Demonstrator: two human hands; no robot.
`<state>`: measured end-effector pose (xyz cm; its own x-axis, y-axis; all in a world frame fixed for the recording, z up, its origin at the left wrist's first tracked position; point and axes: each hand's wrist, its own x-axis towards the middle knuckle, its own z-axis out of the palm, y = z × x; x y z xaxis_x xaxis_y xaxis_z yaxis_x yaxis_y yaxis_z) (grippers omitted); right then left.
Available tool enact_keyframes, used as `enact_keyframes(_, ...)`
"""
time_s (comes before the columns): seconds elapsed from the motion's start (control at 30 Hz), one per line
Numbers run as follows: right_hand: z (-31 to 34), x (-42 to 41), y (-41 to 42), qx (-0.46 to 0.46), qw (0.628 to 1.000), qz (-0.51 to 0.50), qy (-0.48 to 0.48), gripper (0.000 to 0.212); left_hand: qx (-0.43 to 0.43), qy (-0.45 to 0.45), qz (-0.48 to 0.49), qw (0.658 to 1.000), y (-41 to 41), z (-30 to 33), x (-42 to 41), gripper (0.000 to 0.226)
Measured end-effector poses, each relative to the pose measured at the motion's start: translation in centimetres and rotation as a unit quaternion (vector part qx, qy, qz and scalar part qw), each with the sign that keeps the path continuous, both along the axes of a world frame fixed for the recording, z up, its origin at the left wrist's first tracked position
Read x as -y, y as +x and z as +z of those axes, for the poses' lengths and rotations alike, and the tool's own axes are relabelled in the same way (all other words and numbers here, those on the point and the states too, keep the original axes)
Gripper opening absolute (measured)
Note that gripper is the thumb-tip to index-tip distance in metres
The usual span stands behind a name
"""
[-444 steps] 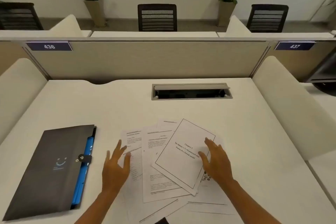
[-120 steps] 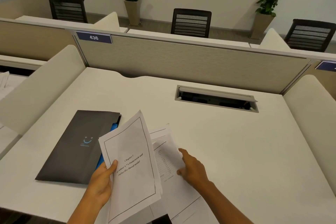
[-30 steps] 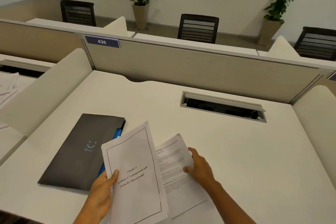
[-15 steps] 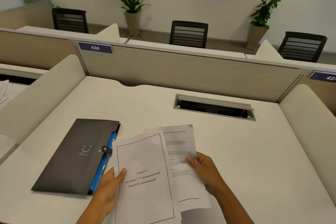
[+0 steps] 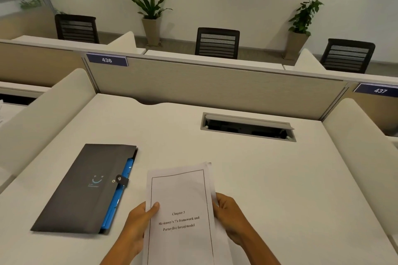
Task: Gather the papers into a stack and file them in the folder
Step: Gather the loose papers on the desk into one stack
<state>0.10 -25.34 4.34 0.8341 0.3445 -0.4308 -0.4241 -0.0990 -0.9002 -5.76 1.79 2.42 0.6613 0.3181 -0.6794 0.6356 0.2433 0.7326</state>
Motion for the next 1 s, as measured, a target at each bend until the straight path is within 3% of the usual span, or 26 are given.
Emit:
enact_keyframes(0.17, 0.6, -0.1, -0.5, -0.032, 0.999, 0.002, -0.021, 0.044, 0.007, -0.015, 0.004, 1.0, 0.1, -0.7, 0.5, 0.024)
enact_keyframes(0.37, 1.6, 0.6, 0.0, -0.115, 0.992, -0.031, -0.045, 0.061, 0.037, 0.013, -0.005, 0.999, 0.9, 0.3, 1.7, 0.032)
enact_keyframes(0.53, 2.5, 0.7, 0.5, 0.07, 0.986, -0.051, -0.143, 0.01, 0.105, 0.079, -0.039, 0.991, 2.8, 3.2, 3.9, 0.037)
enact_keyframes(0.6, 3.0, 0.8, 0.9, 0.128, 0.975, -0.081, -0.165, 0.018, 0.14, 0.1, -0.059, 0.983, 3.7, 4.8, 4.9, 0.032)
enact_keyframes(0.8, 5.8, 1.3, 0.5, 0.227, 0.943, -0.221, -0.105, 0.034, 0.296, 0.105, -0.09, 0.945, 4.8, 8.3, 7.8, 0.021)
enact_keyframes(1.0, 4.5, 1.5, -1.9, 0.225, 0.933, -0.26, -0.104, 0.04, 0.344, 0.124, -0.112, 0.924, 3.3, 6.6, 9.4, 0.022)
